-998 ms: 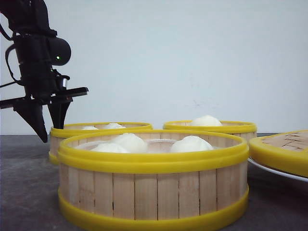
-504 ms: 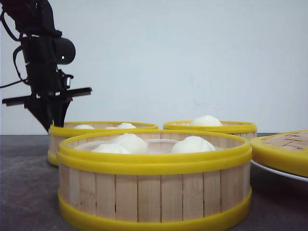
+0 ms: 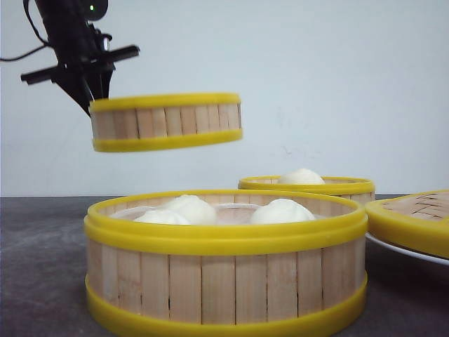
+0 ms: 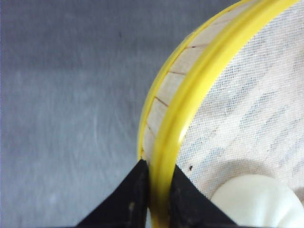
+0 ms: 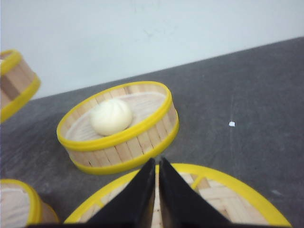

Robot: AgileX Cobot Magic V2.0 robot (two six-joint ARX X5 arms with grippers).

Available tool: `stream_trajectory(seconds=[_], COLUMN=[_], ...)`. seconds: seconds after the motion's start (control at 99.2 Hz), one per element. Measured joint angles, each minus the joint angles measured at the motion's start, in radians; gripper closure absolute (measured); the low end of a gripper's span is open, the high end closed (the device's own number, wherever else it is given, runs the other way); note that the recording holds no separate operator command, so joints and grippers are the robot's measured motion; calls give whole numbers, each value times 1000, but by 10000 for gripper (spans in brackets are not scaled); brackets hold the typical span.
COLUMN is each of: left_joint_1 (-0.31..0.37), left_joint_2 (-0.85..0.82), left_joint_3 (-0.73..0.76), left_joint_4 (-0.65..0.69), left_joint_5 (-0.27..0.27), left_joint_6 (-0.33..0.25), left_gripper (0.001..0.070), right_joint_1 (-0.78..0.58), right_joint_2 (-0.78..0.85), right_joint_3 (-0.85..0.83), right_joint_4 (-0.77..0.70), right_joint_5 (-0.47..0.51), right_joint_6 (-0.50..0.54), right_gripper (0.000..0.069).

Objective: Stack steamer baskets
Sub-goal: 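Lift the basket with the left gripper over the nearest basket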

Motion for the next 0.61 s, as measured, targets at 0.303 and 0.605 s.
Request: stream_trajectory(seconds=[0.303, 0.605], left_joint_1=[-64, -173], left_joint_2=[-22, -265], left_joint_3=[-28, -336], left_joint_4=[-111, -27], left_joint_5=[14, 35], left_joint_6=[59, 89], left_gripper=[685, 685], right_joint_1=[0, 0], right_joint_2=[0, 0], right_joint_3=[0, 0], right_joint_4=[-9, -84], right_joint_5=[-1, -69], right_joint_6=[18, 42], right_gripper=[681, 681])
